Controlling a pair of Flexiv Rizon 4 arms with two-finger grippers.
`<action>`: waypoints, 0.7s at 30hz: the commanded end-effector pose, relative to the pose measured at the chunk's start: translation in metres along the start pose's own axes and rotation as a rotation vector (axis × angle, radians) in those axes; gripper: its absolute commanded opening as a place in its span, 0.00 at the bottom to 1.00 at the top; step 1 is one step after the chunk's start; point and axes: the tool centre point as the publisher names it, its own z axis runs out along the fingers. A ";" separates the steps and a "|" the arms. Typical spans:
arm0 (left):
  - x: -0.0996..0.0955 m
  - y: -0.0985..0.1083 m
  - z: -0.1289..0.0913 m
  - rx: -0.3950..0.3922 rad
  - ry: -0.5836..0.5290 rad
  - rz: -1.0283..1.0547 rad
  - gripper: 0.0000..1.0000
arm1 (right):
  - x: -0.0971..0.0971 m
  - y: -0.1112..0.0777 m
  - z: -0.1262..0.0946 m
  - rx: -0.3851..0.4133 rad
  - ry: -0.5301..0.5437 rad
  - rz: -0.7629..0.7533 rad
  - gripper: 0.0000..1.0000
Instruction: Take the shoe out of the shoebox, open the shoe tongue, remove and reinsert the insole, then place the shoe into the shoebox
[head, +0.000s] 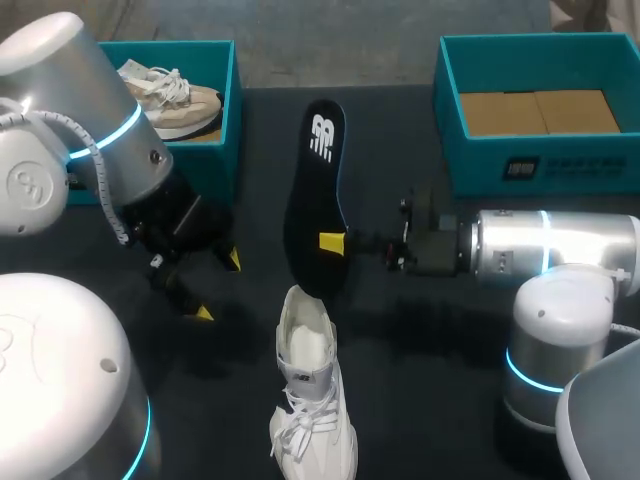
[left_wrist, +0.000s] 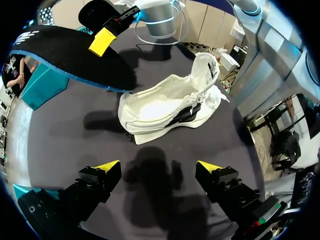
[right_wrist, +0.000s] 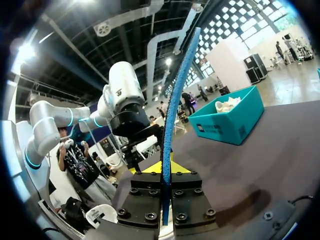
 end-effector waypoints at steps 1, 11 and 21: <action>0.002 -0.008 0.010 -0.002 -0.001 -0.015 1.00 | 0.001 0.000 0.002 0.002 -0.003 0.001 0.00; 0.022 -0.022 0.026 -0.038 -0.010 -0.039 1.00 | 0.005 -0.010 0.001 0.009 0.040 -0.001 0.00; 0.029 -0.018 0.048 -0.048 0.002 -0.090 1.00 | 0.011 -0.022 0.001 -0.004 0.049 -0.010 0.00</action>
